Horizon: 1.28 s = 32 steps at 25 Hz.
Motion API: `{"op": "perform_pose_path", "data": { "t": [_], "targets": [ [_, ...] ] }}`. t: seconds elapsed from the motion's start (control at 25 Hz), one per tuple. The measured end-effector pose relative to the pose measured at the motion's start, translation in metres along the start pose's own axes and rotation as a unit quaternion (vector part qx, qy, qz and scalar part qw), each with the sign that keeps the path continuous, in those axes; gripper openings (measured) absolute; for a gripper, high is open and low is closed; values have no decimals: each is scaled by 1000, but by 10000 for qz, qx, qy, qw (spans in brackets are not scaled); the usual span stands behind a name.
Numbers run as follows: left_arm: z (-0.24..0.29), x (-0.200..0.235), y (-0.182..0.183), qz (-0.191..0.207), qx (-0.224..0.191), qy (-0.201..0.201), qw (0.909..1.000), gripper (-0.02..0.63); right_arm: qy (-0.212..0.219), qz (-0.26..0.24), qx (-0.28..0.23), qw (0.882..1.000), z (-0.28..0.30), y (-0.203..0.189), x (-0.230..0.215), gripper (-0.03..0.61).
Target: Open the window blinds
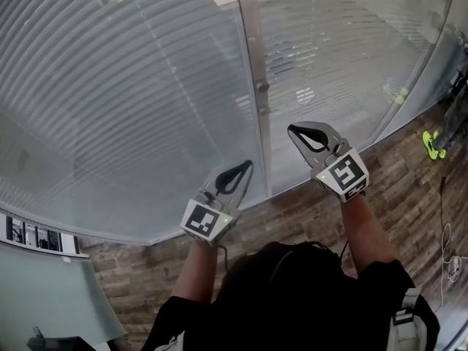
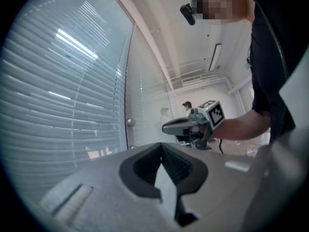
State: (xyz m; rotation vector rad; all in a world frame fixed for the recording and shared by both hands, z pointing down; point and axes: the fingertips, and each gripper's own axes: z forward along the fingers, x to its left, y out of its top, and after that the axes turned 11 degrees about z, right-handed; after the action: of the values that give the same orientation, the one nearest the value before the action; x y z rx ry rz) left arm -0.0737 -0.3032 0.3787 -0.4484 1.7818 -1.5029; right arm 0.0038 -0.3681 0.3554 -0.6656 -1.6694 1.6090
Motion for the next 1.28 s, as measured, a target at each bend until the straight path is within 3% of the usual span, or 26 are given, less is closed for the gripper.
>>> {"op": "perform_pose_path", "data": {
  "t": [0.2, 0.36, 0.64, 0.84, 1.12, 1.28],
  "targets": [
    [1, -5, -1, -29, -83, -107, 9999, 5, -277, -618, 216, 9975, 11, 8, -11, 32],
    [-2, -8, 0, -67, -120, -133, 9998, 4, -416, -1351, 507, 9887, 23, 14, -14, 51],
    [-4, -16, -9, -53, -237, -185, 9995, 5, -651, -2695, 1010, 9555, 52, 28, -21, 107],
    [-10, -20, -14, -192, -255, -143, 9994, 5, -803, -3498, 1285, 9245, 69, 30, -26, 151],
    [-23, -12, -19, -116, -219, 7, 9997, 5, -944, -4167, 1617, 8896, 93, 26, -28, 178],
    [-27, -10, -19, -205, -229, 58, 9995, 3, -1054, -4326, 1735, 8784, 100, 24, -32, 183]
  ]
}}
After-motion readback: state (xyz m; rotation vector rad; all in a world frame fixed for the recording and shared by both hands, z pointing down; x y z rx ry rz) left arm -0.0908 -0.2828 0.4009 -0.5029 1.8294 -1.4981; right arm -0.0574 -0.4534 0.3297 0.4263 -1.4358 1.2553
